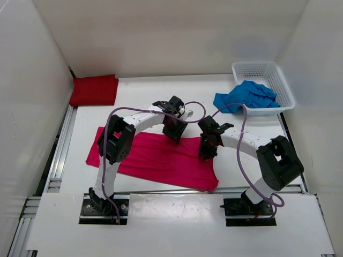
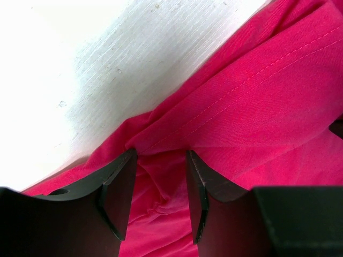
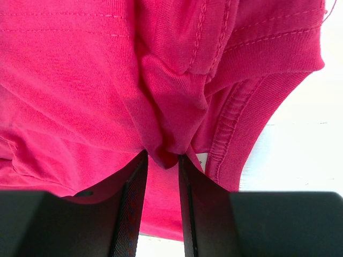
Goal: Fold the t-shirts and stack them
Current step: Fold the other side of the tshirt into a rectangle, then rotate the tshirt 110 degrees
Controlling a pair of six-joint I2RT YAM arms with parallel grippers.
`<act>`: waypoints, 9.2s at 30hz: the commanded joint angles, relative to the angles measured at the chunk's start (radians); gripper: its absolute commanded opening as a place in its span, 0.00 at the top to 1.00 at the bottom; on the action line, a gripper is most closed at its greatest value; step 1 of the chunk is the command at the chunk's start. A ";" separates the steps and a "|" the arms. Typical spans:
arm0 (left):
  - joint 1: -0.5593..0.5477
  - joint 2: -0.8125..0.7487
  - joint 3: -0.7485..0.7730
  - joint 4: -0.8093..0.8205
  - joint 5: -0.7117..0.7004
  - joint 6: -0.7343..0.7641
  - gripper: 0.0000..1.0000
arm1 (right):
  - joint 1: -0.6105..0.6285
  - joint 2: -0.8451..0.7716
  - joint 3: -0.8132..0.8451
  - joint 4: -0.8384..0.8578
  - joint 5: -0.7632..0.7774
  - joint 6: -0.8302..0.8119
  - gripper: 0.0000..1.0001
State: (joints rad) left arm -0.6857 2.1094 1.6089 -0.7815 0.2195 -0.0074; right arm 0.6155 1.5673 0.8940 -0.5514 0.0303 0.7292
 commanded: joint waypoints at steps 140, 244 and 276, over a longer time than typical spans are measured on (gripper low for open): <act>0.017 -0.115 -0.076 -0.084 0.133 0.007 0.60 | -0.122 0.203 0.319 -0.044 -0.044 -0.235 0.56; 1.018 -0.152 -0.351 0.076 -0.330 0.007 0.30 | -0.273 0.736 1.103 -0.243 -0.007 -0.151 1.00; 1.095 -0.477 -0.425 -0.007 -0.273 0.007 0.24 | -0.316 0.266 0.286 -0.016 0.003 0.154 0.38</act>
State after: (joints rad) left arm 0.3916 1.7092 1.1595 -0.7860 -0.0624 -0.0063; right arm 0.3023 1.8233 1.1683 -0.6266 0.0349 0.8246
